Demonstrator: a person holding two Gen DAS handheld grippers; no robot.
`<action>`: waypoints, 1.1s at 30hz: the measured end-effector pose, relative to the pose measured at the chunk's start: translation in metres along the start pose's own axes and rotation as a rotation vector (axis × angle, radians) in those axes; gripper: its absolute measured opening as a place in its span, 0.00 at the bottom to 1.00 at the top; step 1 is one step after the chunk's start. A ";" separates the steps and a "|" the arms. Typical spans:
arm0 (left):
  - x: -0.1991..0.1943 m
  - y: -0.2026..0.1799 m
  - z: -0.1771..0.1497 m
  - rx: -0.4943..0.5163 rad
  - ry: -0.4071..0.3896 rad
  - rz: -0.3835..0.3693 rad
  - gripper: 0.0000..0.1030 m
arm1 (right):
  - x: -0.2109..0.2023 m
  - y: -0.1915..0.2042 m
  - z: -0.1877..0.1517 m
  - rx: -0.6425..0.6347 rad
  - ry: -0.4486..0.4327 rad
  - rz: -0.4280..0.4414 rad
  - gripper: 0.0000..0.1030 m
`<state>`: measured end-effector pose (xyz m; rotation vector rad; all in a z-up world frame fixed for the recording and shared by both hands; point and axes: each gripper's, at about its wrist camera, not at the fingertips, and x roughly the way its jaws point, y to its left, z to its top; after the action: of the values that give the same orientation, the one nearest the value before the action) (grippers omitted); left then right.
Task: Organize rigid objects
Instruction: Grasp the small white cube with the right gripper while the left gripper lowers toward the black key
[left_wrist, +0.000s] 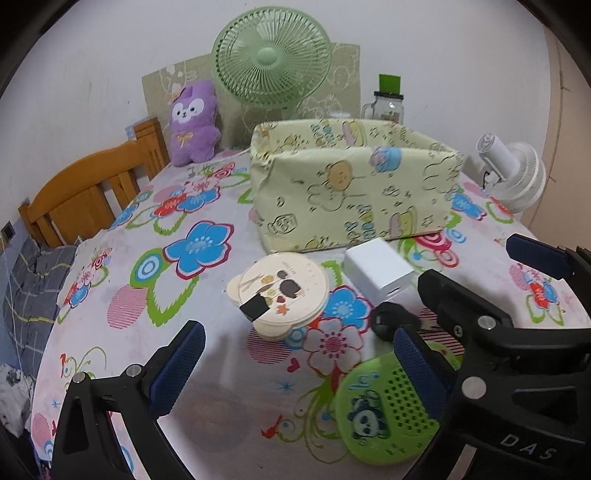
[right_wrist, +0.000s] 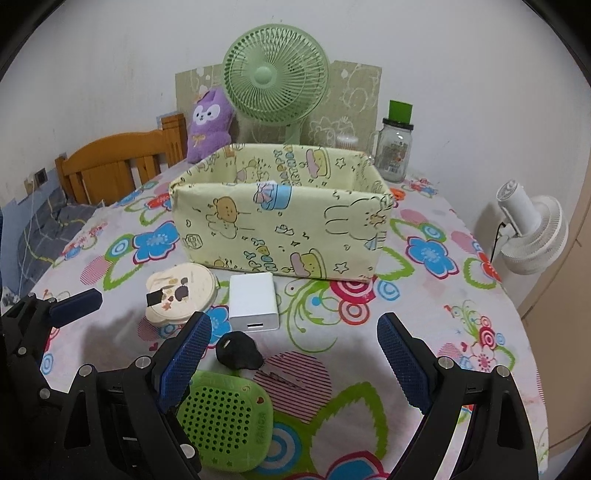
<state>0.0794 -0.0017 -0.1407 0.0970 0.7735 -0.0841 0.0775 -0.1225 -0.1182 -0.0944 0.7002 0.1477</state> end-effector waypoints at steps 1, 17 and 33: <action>0.002 0.001 0.000 0.000 0.005 0.003 1.00 | 0.003 0.001 0.000 0.000 0.005 0.003 0.90; 0.030 0.001 0.005 0.045 0.057 0.034 1.00 | 0.052 0.008 0.008 -0.002 0.099 0.040 0.89; 0.043 -0.001 0.009 0.038 0.109 -0.026 1.00 | 0.084 0.023 0.014 -0.052 0.196 0.069 0.41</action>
<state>0.1160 -0.0051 -0.1643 0.1287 0.8823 -0.1193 0.1455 -0.0891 -0.1630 -0.1359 0.8960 0.2250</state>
